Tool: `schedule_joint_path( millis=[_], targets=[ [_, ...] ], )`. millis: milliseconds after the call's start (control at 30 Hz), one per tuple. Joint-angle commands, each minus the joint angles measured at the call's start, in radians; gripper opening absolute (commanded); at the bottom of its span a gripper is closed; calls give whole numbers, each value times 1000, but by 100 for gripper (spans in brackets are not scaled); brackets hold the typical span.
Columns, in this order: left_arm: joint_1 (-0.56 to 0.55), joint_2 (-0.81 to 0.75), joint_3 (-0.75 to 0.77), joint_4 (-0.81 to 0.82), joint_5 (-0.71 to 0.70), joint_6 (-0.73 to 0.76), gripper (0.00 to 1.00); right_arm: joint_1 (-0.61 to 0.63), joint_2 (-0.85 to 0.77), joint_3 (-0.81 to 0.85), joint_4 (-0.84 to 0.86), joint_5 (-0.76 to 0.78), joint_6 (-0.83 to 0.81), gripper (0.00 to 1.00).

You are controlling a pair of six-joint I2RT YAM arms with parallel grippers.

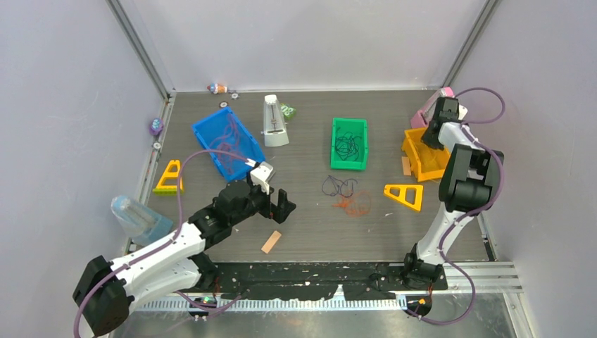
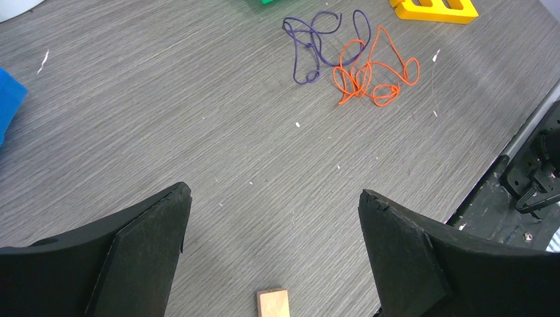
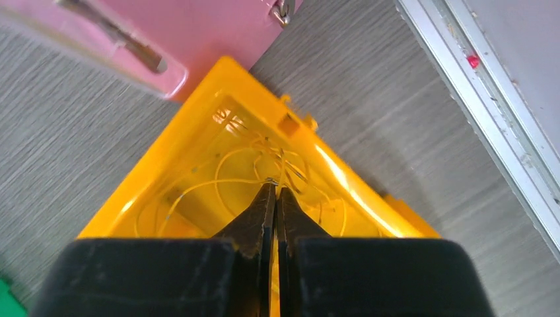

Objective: Untangle the cables

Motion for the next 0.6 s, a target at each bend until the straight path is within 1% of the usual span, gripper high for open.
schedule_joint_path(
  millis=[0,100,133,167,200,233,267,333,367,400,467,533,567],
  targets=[
    [-4,8,34,30,-4,3,99,1,105,77,-62,-17,6,7],
    [-4,1,29,26,-7,2,99,2,109,84,-68,-29,5,12],
    [-4,-2,26,25,-9,3,99,2,100,81,-68,-29,3,17],
    [-4,-3,25,24,-7,5,99,2,75,78,-67,-26,1,19],
    [-4,-1,23,23,-3,7,100,2,61,73,-66,-26,-2,26],
    [-4,5,25,21,3,10,100,2,28,72,-66,-22,-3,30],
    [-4,12,27,21,11,9,100,2,9,71,-65,-22,-3,37],
    [-4,33,35,23,26,5,100,5,-43,69,-64,-20,-7,45],
    [-4,49,41,23,33,4,100,9,-75,69,-64,-20,-9,47],
    [-4,65,51,23,42,2,99,10,-90,72,-71,-20,-9,52],
    [-4,103,69,25,53,-3,100,13,-129,74,-80,-20,-15,54],
    [-4,139,82,42,69,-11,100,18,-164,74,-90,-21,-21,59],
    [-4,160,90,54,76,-16,100,17,-183,74,-98,-21,-23,65]
  ],
)
